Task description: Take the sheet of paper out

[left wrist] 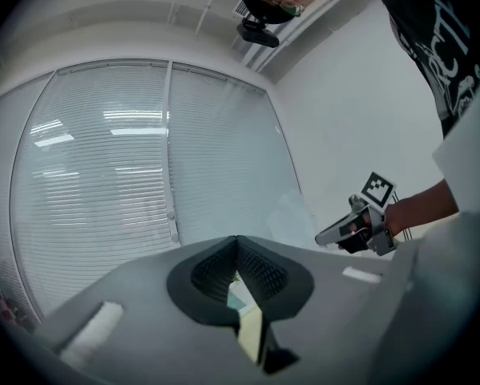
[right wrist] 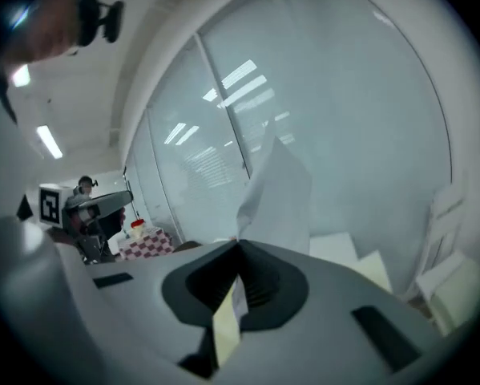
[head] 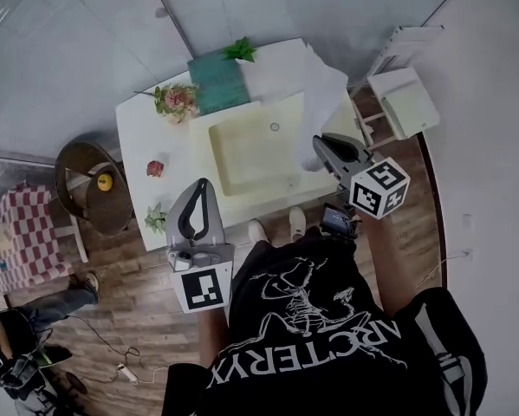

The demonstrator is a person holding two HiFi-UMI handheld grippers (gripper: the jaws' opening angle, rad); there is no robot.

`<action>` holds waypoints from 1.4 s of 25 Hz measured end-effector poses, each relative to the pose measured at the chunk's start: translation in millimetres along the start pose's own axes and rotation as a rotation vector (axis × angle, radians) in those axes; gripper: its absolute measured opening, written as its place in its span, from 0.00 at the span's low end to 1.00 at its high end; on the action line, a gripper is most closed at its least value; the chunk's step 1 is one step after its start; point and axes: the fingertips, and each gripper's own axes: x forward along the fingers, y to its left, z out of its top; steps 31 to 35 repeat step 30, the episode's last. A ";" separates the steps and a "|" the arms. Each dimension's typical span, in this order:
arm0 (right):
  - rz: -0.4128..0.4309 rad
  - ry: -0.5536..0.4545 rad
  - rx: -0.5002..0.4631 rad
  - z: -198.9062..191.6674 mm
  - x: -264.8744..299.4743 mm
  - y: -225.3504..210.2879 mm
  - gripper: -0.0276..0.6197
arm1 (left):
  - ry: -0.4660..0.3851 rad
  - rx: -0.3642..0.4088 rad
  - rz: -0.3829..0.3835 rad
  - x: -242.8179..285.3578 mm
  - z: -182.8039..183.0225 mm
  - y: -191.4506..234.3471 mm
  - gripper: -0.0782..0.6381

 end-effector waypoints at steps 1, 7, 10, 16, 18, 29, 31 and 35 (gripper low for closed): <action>-0.027 -0.047 -0.070 15.2 -5.7 7.9 0.07 | -0.005 0.002 -0.004 2.5 1.7 1.0 0.13; -0.125 -0.217 -0.395 70.0 -26.2 57.7 0.07 | -0.053 -0.004 0.004 9.6 18.7 10.4 0.12; -0.134 -0.267 -0.467 82.4 -28.8 73.9 0.07 | -0.075 -0.005 0.015 11.4 25.9 16.0 0.12; -0.126 -0.306 -0.435 93.4 -30.4 76.0 0.06 | -0.074 0.008 0.027 10.8 24.3 19.3 0.12; -0.135 -0.308 -0.449 96.5 -32.4 74.6 0.07 | -0.070 0.019 0.029 11.6 25.1 18.5 0.12; -0.157 -0.320 -0.428 99.2 -38.7 69.8 0.06 | -0.070 0.021 0.032 12.1 23.6 17.3 0.12; -0.158 -0.320 -0.426 98.8 -39.2 69.5 0.06 | -0.069 0.021 0.032 11.5 23.0 17.1 0.12; -0.158 -0.320 -0.426 98.8 -39.2 69.5 0.06 | -0.069 0.021 0.032 11.5 23.0 17.1 0.12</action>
